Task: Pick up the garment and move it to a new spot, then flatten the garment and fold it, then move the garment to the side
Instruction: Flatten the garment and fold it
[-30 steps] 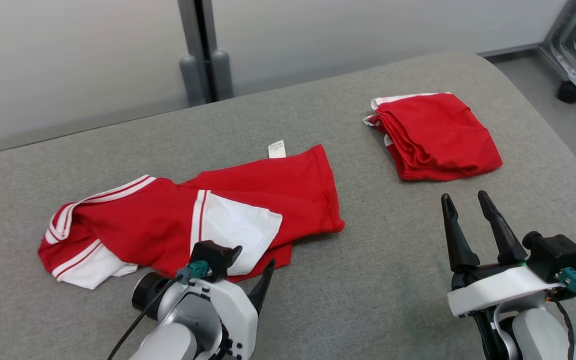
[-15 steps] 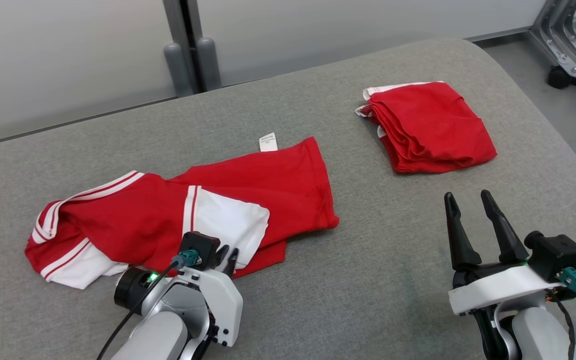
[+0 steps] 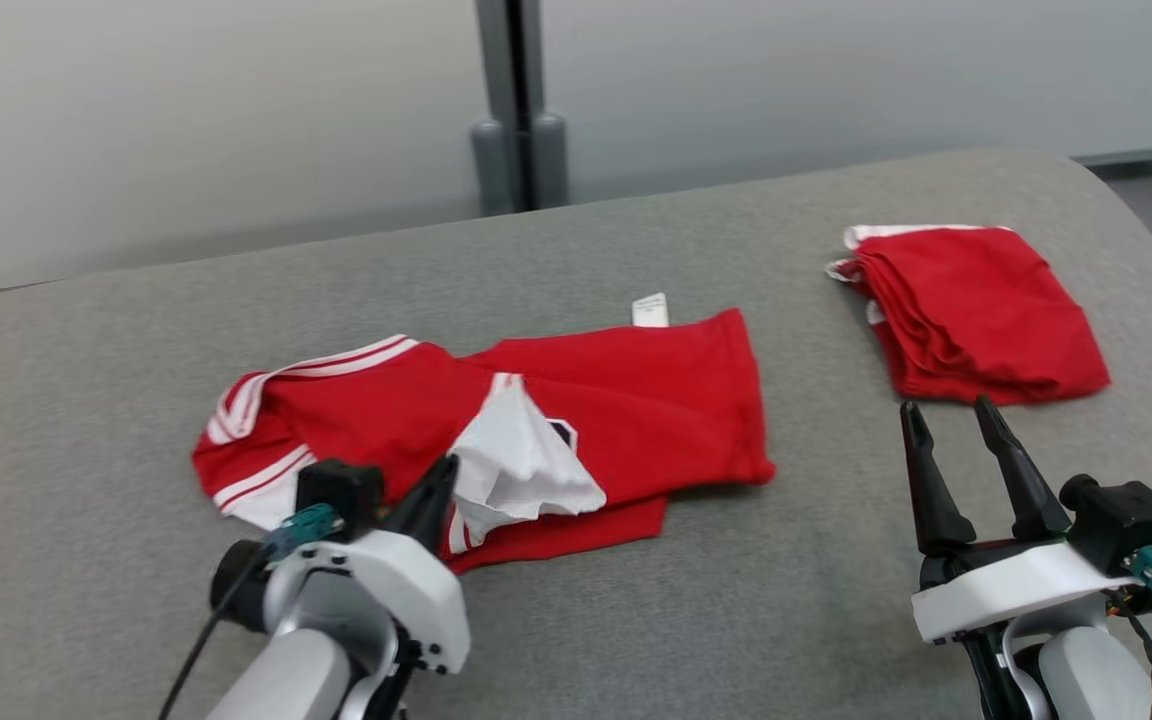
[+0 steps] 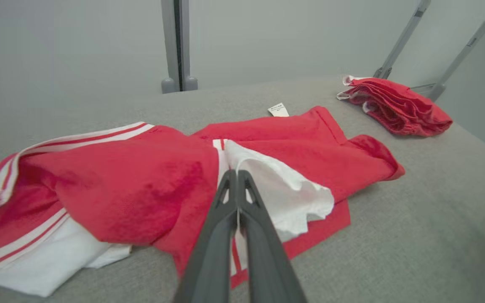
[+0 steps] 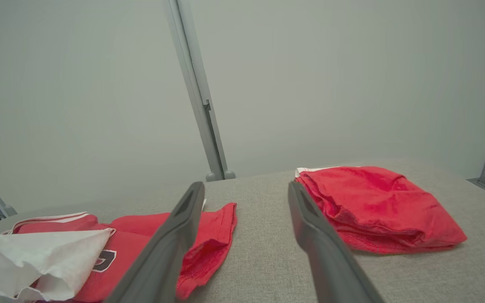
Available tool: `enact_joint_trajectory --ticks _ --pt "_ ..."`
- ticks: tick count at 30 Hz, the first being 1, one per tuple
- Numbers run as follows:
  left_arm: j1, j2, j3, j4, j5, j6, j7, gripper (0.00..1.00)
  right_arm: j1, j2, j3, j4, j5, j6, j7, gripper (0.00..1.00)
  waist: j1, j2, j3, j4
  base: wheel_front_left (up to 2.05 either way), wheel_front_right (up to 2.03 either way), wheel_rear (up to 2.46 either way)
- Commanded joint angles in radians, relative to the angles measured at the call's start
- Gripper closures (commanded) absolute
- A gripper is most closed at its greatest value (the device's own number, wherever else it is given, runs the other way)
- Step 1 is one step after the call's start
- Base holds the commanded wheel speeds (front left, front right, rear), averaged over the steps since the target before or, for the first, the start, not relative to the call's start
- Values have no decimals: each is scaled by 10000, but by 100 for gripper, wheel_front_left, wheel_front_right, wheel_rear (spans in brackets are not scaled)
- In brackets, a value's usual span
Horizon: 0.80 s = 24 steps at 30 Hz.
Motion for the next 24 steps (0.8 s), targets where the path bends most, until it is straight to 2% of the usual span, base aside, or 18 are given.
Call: enact_joint_trajectory --ticks 1,5,10,18,22,23,24 --pt "256 222 216 -236 -109 139 -90 100 80 -78 -52 -48 -10 -1 15 0 0 0 -302 610 0 0 0" --pt "1099 737 777 -1072 -406 586 -199 100 235 -81 -97 -118 -19 0 118 0 0 0 -454 1356 0 0 0" --pt "1984 1062 1463 -1501 -942 957 -313 100 348 -39 -103 -183 -34 -1 173 0 0 0 -525 1938 0 0 0" --pt "2861 1288 2167 -1120 -1521 1159 -602 100 374 -88 -128 -285 -69 0 308 0 0 0 -519 2345 0 0 0" --pt "3252 1233 2121 -941 -1661 1226 -520 100 374 -164 -191 -374 -92 0 375 0 0 0 -462 2451 0 0 0" --pt "3325 1215 2051 -882 -1676 1202 -444 91 374 -169 -194 -397 -99 0 398 0 0 0 -456 2464 0 0 0" --pt "3379 1179 1960 -817 -1694 1151 -331 68 379 -172 -196 -415 -105 -1 419 0 0 0 -451 2472 0 0 0"
